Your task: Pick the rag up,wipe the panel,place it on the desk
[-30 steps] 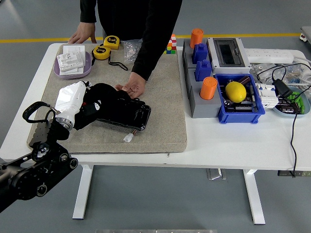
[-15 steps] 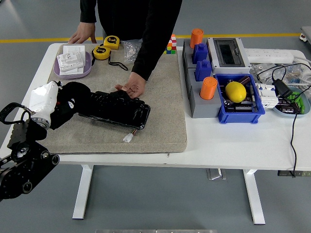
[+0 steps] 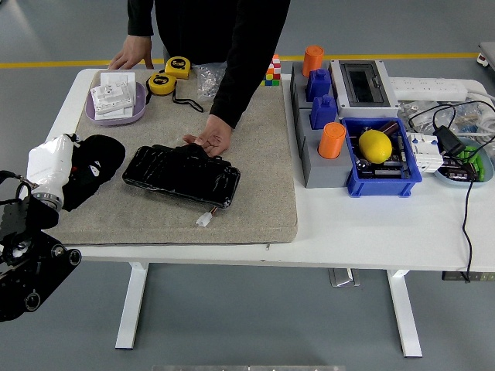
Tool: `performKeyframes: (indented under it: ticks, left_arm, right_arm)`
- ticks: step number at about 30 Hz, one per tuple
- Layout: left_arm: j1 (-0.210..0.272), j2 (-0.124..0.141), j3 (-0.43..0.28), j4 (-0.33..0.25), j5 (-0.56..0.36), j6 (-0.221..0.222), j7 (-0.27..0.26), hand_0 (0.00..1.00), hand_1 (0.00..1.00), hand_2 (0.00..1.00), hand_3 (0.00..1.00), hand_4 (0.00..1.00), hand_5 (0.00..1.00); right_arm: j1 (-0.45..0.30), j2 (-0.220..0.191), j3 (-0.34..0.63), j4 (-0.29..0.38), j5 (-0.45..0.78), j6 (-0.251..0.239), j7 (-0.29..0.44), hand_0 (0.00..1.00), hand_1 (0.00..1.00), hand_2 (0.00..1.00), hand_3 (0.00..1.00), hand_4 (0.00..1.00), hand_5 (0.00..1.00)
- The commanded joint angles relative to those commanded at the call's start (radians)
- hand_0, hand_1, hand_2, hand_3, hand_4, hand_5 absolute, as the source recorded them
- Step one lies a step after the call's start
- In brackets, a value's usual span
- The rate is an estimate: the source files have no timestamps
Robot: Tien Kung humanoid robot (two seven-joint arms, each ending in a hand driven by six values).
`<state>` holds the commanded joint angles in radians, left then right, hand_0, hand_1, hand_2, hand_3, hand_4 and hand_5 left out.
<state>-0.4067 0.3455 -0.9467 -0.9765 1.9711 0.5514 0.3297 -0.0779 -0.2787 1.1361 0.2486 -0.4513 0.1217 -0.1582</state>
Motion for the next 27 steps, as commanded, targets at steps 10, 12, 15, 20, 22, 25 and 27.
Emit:
performKeyframes:
  ticks: [10, 12, 15, 20, 22, 25, 27]
  left_arm:
    - [-0.025, -0.004, 0.036, 0.083, -0.083, 0.069, -0.111, 0.297, 0.314, 0.537, 0.520, 0.385, 0.002]
    - [-0.025, -0.012, 0.041, 0.103, -0.099, 0.074, -0.126, 0.297, 0.314, 0.537, 0.520, 0.385, 0.002]
    - [-0.028, -0.018, 0.058, 0.128, -0.108, 0.079, -0.143, 0.323, 0.388, 0.542, 0.526, 0.381, 0.002]
    - [-0.033, -0.020, 0.056, 0.156, -0.106, 0.073, -0.142, 0.323, 0.388, 0.542, 0.526, 0.381, 0.002]
    - [-0.036, -0.019, 0.054, 0.166, -0.107, 0.068, -0.137, 0.354, 0.496, 0.569, 0.535, 0.432, 0.070]
    - [-0.035, -0.018, 0.053, 0.179, -0.112, 0.061, -0.134, 0.354, 0.496, 0.569, 0.535, 0.432, 0.070]
    - [-0.033, -0.018, 0.051, 0.183, -0.115, 0.054, -0.132, 0.354, 0.496, 0.569, 0.535, 0.432, 0.070]
  right_arm:
    - [0.006, 0.003, -0.005, 0.003, 0.004, -0.005, 0.001, 0.742, 0.646, 0.696, 0.623, 0.998, 0.576]
    - [0.006, 0.003, -0.004, 0.004, 0.002, -0.006, 0.001, 0.742, 0.646, 0.696, 0.623, 0.998, 0.576]
    - [0.007, 0.003, -0.004, 0.005, 0.000, -0.006, 0.001, 0.743, 0.645, 0.696, 0.622, 0.998, 0.576]
    - [0.008, 0.003, -0.003, 0.006, 0.000, -0.006, 0.001, 0.743, 0.645, 0.696, 0.622, 0.998, 0.576]
    - [0.008, 0.002, -0.002, 0.005, -0.001, -0.006, 0.001, 0.743, 0.644, 0.696, 0.622, 0.998, 0.576]
    - [0.009, 0.003, 0.001, 0.005, -0.001, -0.006, 0.000, 0.743, 0.644, 0.696, 0.622, 0.998, 0.576]
    - [0.009, 0.003, 0.001, 0.005, -0.001, -0.006, 0.001, 0.743, 0.644, 0.696, 0.622, 0.998, 0.576]
